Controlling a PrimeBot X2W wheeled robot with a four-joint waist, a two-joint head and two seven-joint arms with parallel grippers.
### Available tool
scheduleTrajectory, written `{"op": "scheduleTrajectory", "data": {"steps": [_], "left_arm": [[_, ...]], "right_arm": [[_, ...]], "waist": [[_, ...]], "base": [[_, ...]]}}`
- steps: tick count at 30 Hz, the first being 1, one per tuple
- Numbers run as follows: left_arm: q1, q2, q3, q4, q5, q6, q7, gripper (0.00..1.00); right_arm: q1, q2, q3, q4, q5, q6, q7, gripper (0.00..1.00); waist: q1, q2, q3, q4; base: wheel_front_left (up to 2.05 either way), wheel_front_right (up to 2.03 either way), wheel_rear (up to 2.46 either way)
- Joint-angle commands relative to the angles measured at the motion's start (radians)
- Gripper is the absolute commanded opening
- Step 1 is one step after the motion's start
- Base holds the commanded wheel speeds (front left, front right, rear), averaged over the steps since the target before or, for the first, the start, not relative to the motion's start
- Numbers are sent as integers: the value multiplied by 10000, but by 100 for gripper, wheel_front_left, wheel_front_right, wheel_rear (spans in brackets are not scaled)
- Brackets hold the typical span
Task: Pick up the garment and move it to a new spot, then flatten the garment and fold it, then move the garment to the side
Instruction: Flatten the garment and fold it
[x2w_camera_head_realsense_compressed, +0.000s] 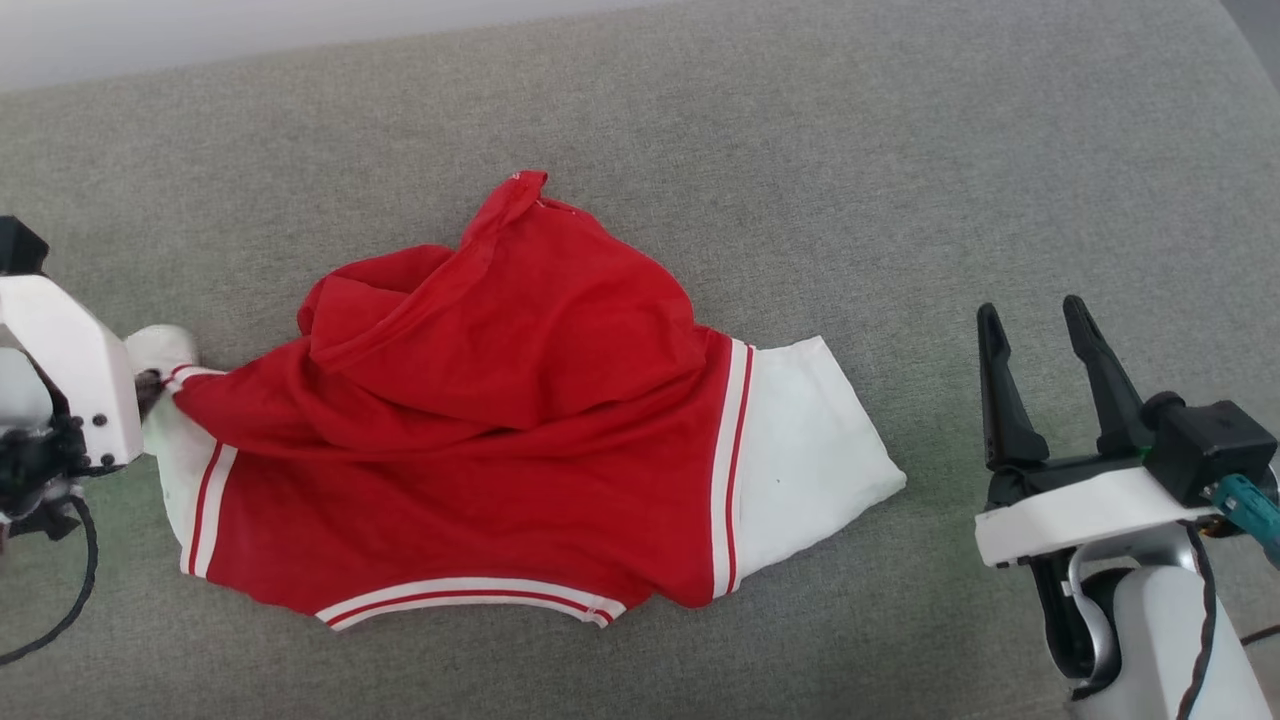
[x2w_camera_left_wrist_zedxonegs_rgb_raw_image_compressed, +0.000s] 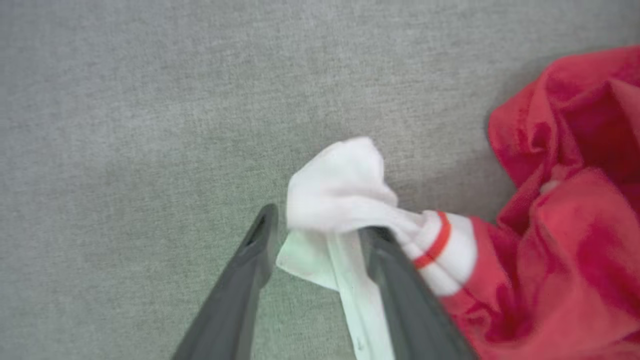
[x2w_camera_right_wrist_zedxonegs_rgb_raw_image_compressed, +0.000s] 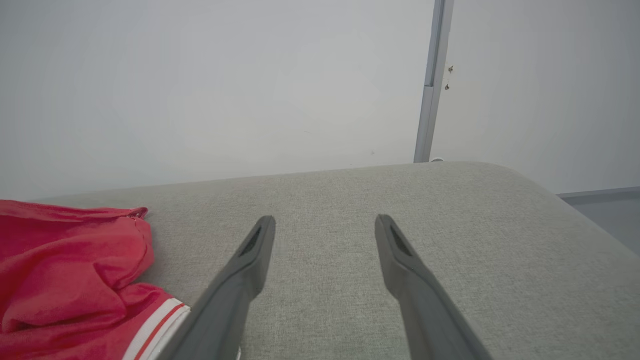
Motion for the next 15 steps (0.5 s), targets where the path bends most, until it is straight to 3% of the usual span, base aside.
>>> {"op": "scheduleTrajectory", "data": {"steps": [1,5,10,15], "left_arm": [[-191,-82,14,200,-36,-62,-74,100],[-442,-71,-12,715,-294,-58,511,100],[-275,53,13,535,-521,311,1280,100],[-66,-4,11,351,-507,456,1179,100]], "right_arm": [[-108,3,53,46,32,-3,-31,100],[-86,4,-17,48,-12,-3,-29,100],[-35,4,-188,14,-71,-3,14,100],[-169,4,-182,-5,-47,-3,32,100]], "waist": [[0,0,6,0],[0,0,-40,49],[0,0,-65,145],[0,0,36,154]], "base": [[0,0,0],[0,0,0],[0,0,0],[0,0,0]]}}
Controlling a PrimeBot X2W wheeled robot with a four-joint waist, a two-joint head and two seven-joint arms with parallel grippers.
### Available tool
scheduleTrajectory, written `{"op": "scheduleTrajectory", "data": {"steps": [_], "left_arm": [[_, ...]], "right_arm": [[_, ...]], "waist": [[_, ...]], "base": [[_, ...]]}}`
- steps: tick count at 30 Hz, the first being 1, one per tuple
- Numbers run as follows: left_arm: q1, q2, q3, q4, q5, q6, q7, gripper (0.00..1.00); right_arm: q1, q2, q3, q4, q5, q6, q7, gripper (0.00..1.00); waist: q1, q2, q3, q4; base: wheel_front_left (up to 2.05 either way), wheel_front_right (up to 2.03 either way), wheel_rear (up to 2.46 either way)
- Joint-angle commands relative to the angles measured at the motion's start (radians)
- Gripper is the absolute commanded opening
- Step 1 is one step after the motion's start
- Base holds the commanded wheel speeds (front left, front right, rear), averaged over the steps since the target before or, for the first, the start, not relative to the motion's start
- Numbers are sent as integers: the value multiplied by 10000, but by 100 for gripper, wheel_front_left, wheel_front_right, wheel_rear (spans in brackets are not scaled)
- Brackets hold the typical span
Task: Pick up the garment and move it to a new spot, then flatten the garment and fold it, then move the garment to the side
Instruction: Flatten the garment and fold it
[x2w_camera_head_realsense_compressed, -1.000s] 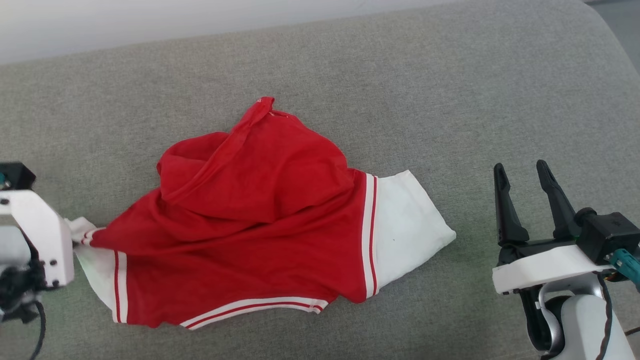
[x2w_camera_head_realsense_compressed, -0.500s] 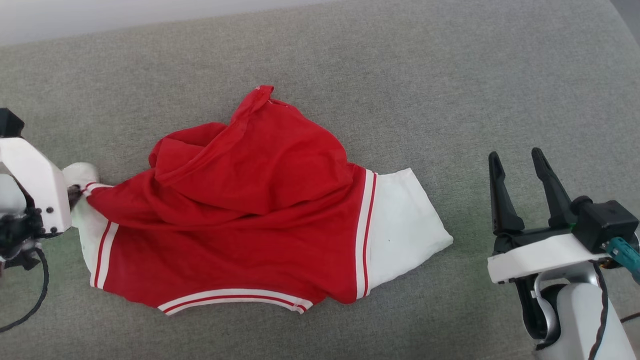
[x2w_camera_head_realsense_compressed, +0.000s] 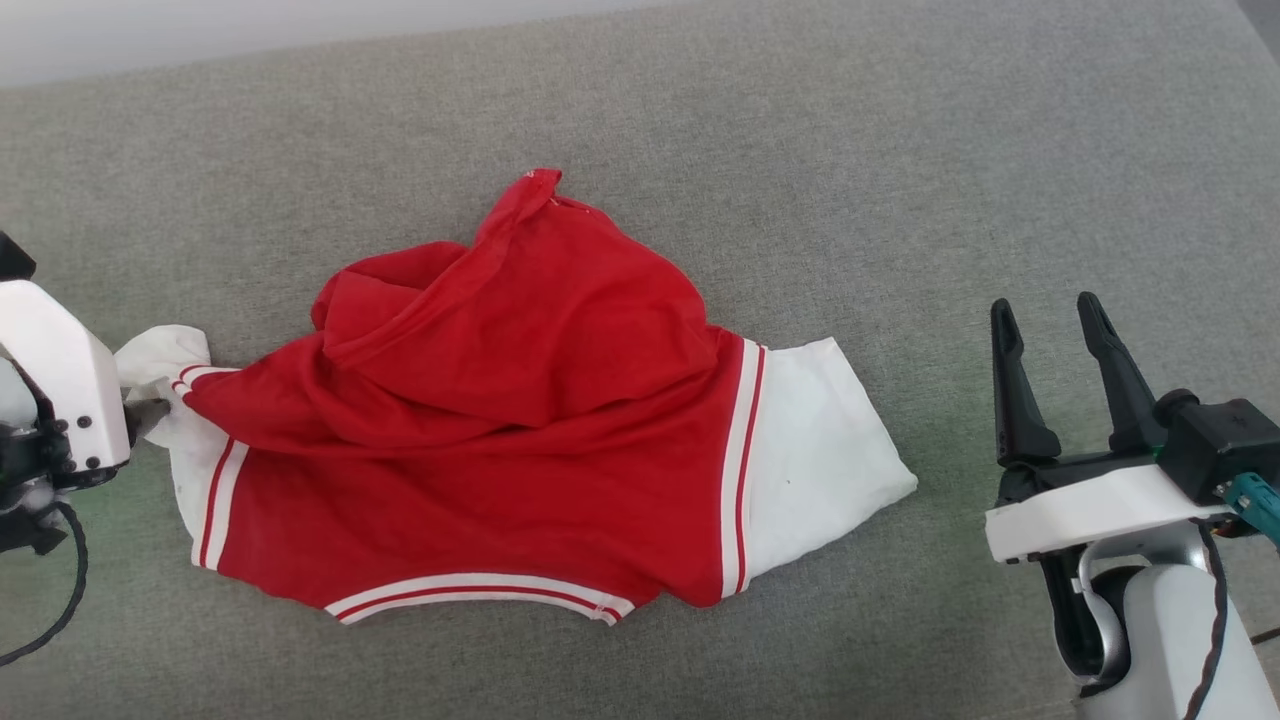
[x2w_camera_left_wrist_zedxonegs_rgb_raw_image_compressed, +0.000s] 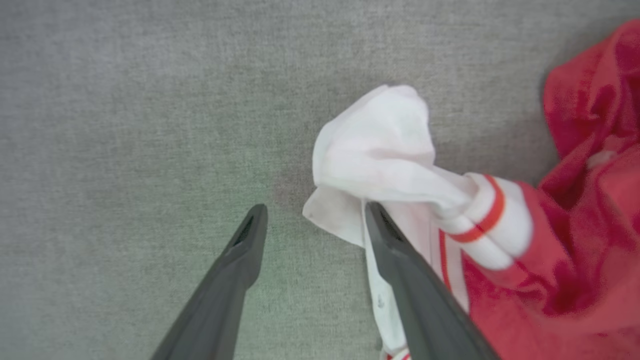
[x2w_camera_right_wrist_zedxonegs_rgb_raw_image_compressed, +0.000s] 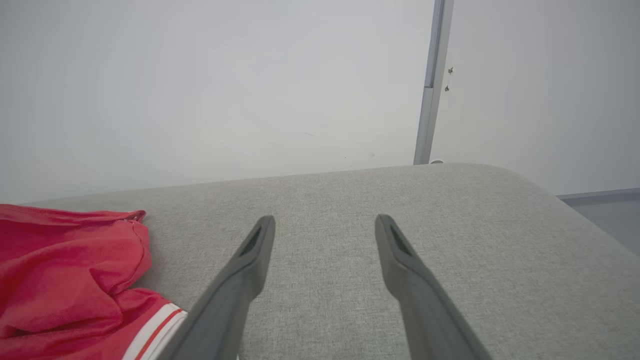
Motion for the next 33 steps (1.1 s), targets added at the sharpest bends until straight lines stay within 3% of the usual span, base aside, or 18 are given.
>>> {"op": "scheduleTrajectory", "data": {"steps": [1,6,10,11,12,21,27,33], "left_arm": [[138,-128,50,59,-18,55,-149,100],[100,-230,12,520,138,-77,-577,100],[109,-677,-239,1528,191,-384,-850,100],[115,-788,-239,1742,27,-466,-795,92],[176,-854,-302,1903,-9,-562,-702,0],[531,-705,-429,2064,-235,-735,-169,0],[985,-743,-433,1243,-376,-657,-319,0],[1144,-1022,-559,671,-326,-491,-413,0]], "right_arm": [[-124,4,15,-7,2,-3,35,100],[-193,6,256,-7,87,-3,141,100],[-77,4,510,-44,93,-3,426,100],[-41,6,575,-80,119,-3,513,100],[-17,7,603,-103,100,-3,616,100],[296,-192,927,-415,383,-3,2131,100],[596,-847,1406,-783,1248,-3,4727,100],[185,-1471,1426,-928,1415,-3,7420,100]], "waist": [[0,-1,60,-27],[0,-1,214,-150],[0,-1,273,-252],[0,-1,248,-255],[0,-1,217,-255],[0,-1,-237,82],[0,-1,-442,526],[0,-1,-396,945]], "base": [[0,0,0],[0,0,0],[0,0,0],[0,0,0],[0,0,0],[0,0,0],[0,0,0],[0,0,0]]}}
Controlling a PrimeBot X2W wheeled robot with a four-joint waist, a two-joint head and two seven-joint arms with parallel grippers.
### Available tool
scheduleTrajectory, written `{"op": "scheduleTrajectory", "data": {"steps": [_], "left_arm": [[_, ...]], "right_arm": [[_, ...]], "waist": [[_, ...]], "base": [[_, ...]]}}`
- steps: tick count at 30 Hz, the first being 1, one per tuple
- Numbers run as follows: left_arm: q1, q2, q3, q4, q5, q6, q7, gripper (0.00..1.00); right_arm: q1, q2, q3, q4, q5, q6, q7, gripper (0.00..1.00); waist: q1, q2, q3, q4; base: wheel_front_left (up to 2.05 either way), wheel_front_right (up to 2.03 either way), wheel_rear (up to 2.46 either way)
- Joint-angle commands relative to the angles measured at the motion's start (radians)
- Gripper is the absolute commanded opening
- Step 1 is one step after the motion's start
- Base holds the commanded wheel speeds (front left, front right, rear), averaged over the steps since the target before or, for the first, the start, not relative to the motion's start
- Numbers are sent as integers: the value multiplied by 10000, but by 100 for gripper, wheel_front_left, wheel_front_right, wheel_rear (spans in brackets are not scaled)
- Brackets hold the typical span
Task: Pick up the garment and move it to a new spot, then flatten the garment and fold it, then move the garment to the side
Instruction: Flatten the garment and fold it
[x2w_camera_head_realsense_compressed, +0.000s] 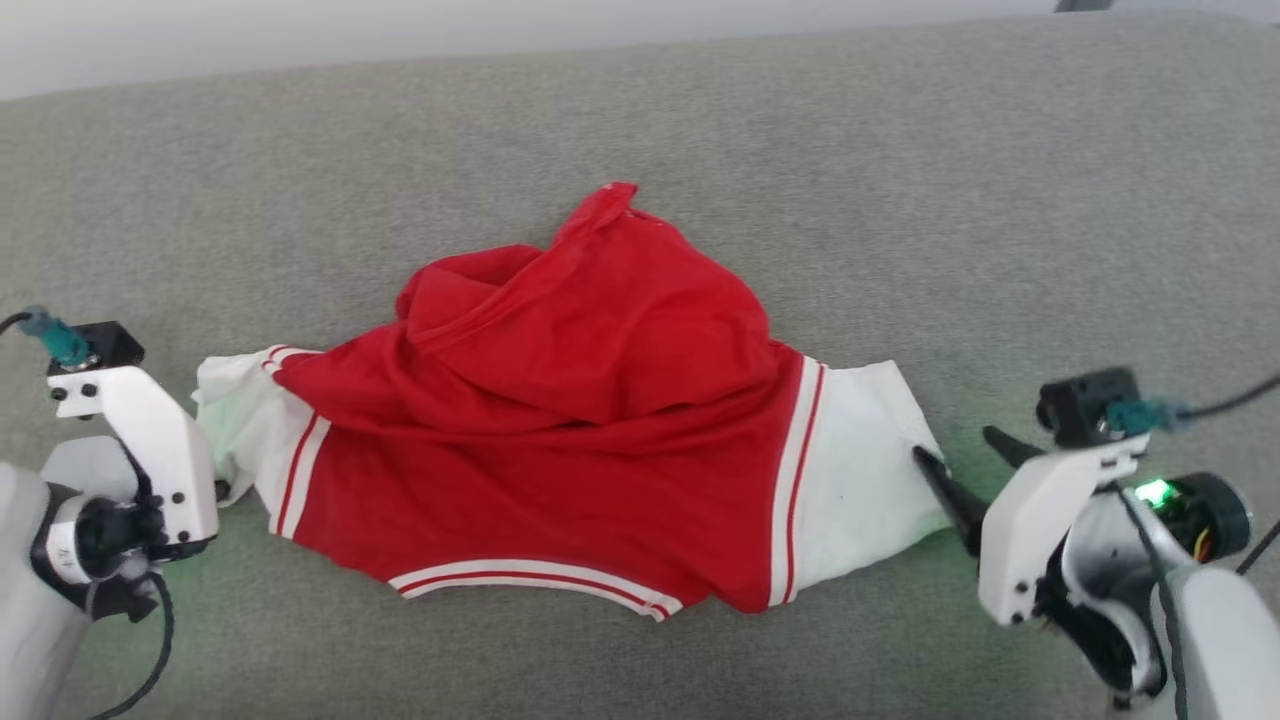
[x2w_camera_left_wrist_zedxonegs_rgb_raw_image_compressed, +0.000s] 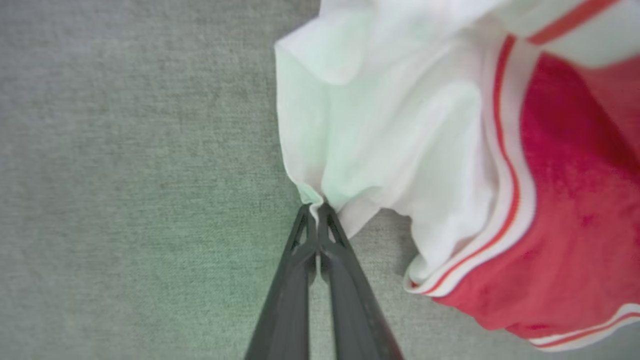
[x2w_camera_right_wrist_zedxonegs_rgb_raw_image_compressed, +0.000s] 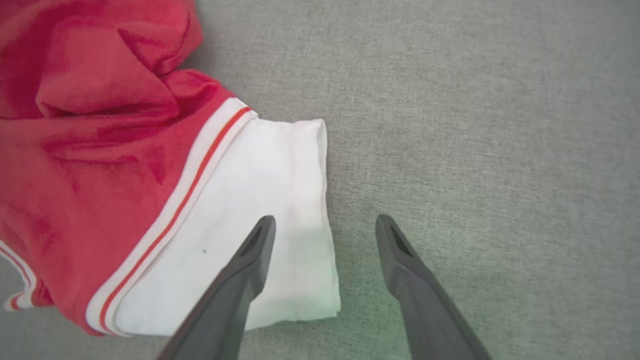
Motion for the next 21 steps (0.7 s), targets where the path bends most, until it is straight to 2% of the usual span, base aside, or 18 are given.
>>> {"op": "scheduleTrajectory", "data": {"steps": [1,5,10,11,12,21], "left_arm": [[244,-170,-163,-31,23,52,21,0],[42,-376,-235,-204,42,61,-34,0],[-139,-573,-235,-123,55,125,-147,0],[-162,-604,-232,-83,34,130,-166,0],[-181,-621,-246,-58,45,116,-185,0],[-766,-449,2,-232,-66,123,-195,0]], "right_arm": [[-273,-77,-11,17,109,-3,511,100],[-614,-395,228,572,33,-1,1836,100],[-585,-489,695,1636,228,-3,3885,100],[-651,-533,781,1731,245,-1,4130,56],[-740,-520,786,1796,332,-1,4241,0],[-1971,-497,143,1201,1130,-3,4210,0]], "waist": [[0,-1,67,169],[0,-1,193,400],[0,-1,266,576],[0,-1,266,601],[0,-1,258,626],[0,-1,-107,809]], "base": [[0,0,0],[0,0,0],[0,0,0],[0,0,0],[0,0,0],[0,0,0]]}}
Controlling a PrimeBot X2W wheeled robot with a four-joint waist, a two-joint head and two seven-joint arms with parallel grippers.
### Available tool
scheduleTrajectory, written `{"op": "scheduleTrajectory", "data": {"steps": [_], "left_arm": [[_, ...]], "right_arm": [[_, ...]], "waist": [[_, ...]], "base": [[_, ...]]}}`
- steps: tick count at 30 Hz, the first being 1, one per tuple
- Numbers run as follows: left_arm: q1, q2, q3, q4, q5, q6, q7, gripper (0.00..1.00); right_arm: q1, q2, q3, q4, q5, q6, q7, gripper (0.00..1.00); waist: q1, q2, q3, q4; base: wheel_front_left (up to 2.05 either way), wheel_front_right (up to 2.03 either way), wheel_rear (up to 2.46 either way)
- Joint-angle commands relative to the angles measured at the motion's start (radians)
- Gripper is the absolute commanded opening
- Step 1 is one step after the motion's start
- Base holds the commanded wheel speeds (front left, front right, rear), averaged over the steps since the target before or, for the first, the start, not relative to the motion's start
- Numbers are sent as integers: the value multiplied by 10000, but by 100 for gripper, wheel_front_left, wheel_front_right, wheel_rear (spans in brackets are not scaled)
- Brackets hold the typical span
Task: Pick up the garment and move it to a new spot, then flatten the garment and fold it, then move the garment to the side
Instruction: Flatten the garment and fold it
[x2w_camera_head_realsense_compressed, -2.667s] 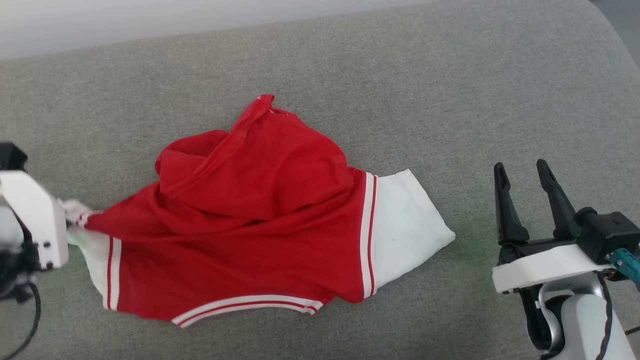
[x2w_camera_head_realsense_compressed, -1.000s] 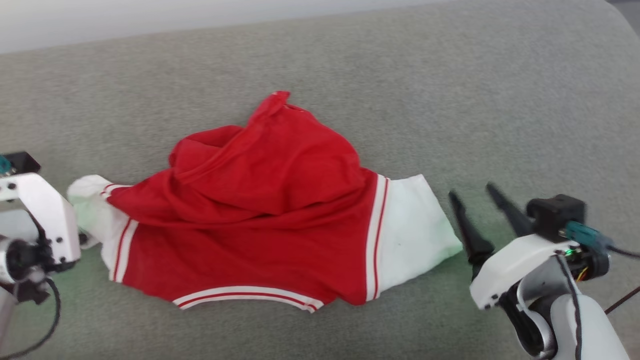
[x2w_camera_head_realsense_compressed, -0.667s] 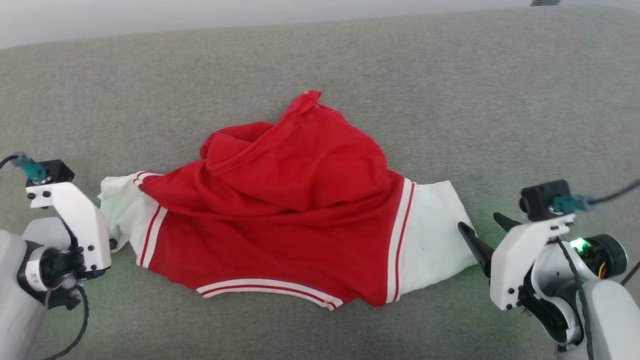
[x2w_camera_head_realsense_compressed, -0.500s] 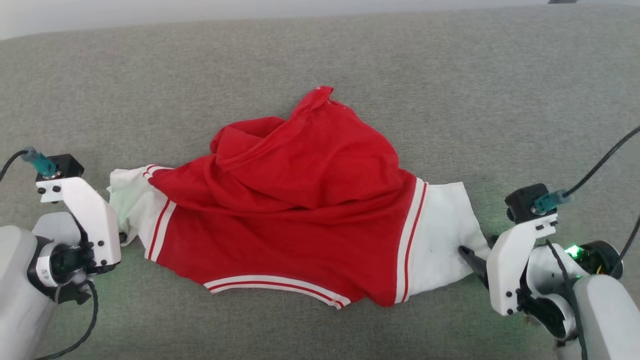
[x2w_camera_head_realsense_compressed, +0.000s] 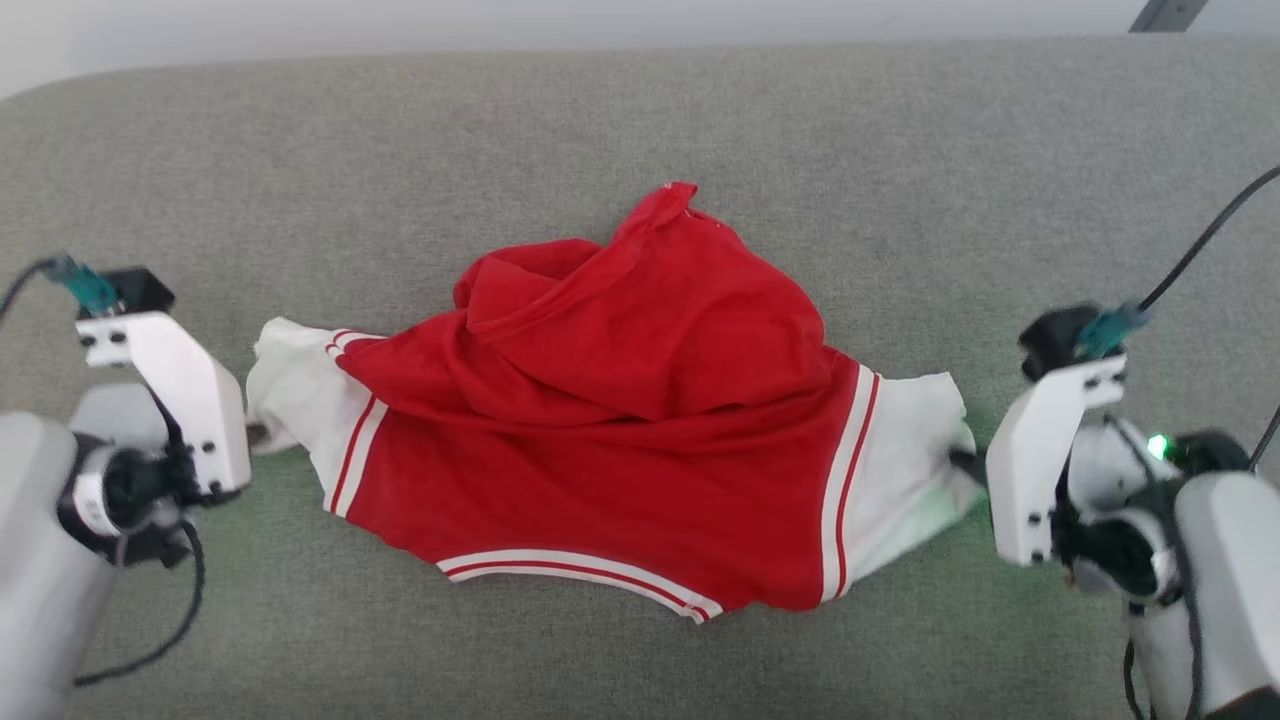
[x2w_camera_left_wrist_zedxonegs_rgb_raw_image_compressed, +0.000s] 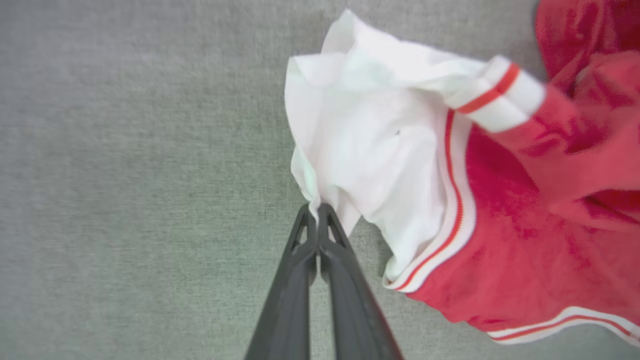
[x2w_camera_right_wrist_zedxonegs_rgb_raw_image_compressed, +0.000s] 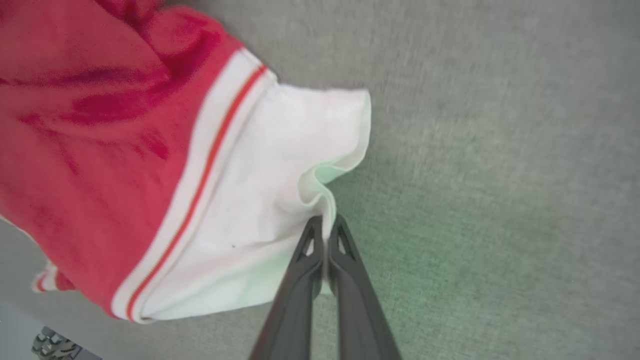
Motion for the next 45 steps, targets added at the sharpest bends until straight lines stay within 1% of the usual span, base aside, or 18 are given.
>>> {"op": "scheduleTrajectory", "data": {"steps": [1,4,6,7,12,16,22,28,29,36,40,45], "left_arm": [[-276,149,69,-179,-77,44,74,0],[-637,281,123,-568,22,128,239,0],[-936,371,173,-840,96,229,317,0],[-936,371,173,-840,96,229,317,0],[-1695,375,176,-1390,172,316,608,0],[-2287,320,180,-1570,262,313,764,0],[-3312,34,30,-1436,521,341,943,0],[-4347,-286,-6,-963,629,239,922,0],[-4644,-342,-52,-835,704,150,867,0],[-5601,-655,-103,-253,912,-207,443,0],[-6163,-854,-115,171,1124,-463,-58,0],[-7127,-1171,-68,919,1437,-858,-1204,0]], "right_arm": [[-322,63,-171,-272,280,-3,21,0],[-706,33,-267,-677,661,-3,6,0],[-1043,-124,-277,-918,792,-3,-2,0],[-1043,-124,-277,-918,792,-3,-2,0],[-1995,-123,-419,-1142,1297,-3,-28,0],[-2830,28,-512,-922,1385,-3,-193,0],[-4164,236,-655,-315,1601,-1,-634,0],[-5492,303,-614,572,1692,-3,-1380,0],[-5857,269,-509,841,1676,-3,-1609,0],[-7073,218,-136,1987,1291,-3,-2665,0],[-7827,256,-46,2928,878,-3,-3665,0],[-8992,357,139,4492,-15,-1,-5335,0]], "waist": [[0,0,-135,31],[0,0,-338,21],[0,0,-498,17],[0,0,-498,17],[0,0,-1032,-36],[0,0,-1520,-103],[0,0,-2185,-111],[0,0,-2531,-130],[0,0,-2572,-125],[0,0,-2475,-129],[0,0,-2117,-136],[0,0,-1331,-115]], "base": [[0,0,0],[0,0,0],[0,0,0],[0,0,0],[0,0,0],[0,0,0],[0,0,0],[0,0,0],[0,0,0],[0,0,0],[0,0,0],[0,0,0]]}}
